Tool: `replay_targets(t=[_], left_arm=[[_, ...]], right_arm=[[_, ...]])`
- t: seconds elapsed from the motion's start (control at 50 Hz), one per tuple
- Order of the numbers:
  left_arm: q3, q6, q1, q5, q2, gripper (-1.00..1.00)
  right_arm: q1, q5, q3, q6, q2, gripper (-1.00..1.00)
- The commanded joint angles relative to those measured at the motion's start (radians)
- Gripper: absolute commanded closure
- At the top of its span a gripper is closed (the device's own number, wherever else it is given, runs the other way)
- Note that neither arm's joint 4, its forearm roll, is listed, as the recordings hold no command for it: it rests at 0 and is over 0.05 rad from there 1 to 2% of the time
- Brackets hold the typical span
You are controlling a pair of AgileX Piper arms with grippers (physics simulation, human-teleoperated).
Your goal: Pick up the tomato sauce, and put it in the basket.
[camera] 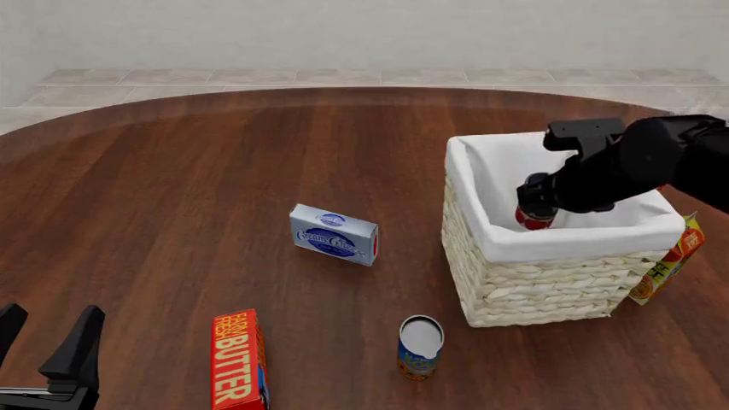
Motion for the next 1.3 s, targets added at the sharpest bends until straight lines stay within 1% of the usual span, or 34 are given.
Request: replay_targets(t=[0.02,0.14,0.26,0.38,0.4,0.72,0.92,1.1,1.3], left_arm=[[0.0,0.0,0.0,0.0,0.0,-1.0],[0.0,0.0,0.0,0.0,0.0,-1.0],[0.0,0.0,0.0,0.0,0.0,-1.0],[0.0,0.0,0.0,0.0,0.0,-1.0],[0.0,0.0,0.0,0.0,0.0,-1.0],[0.0,0.0,0.0,0.0,0.0,-1.0],[0.0,0.0,0.0,0.0,0.0,-1.0],[0.0,0.0,0.0,0.0,0.0,-1.0],[0.0,0.0,0.0,0.0,0.0,-1.0]], right_arm=[[-0.002,-0.014,0.0,0.016,0.013,1.0],[0.008,-0.016,-0.003,0.023,0.016,1.0],[0.005,-0.015,-0.007,0.014,0.018,1.0],[0.016,-0.018,-0.004,0.018,0.016,1.0],[0.018,-0.021,-0.005,0.015,0.014,-1.0],[0.017,-0.013,-0.006,0.021,0.006,-1.0],[0.028,0.011,-0.013,0.02,-0.038,-1.0],[0.043,0.085,-0.014,0.02,-0.148,-1.0],[0.037,0.188,-0.002,0.009,-0.298,-1.0]])
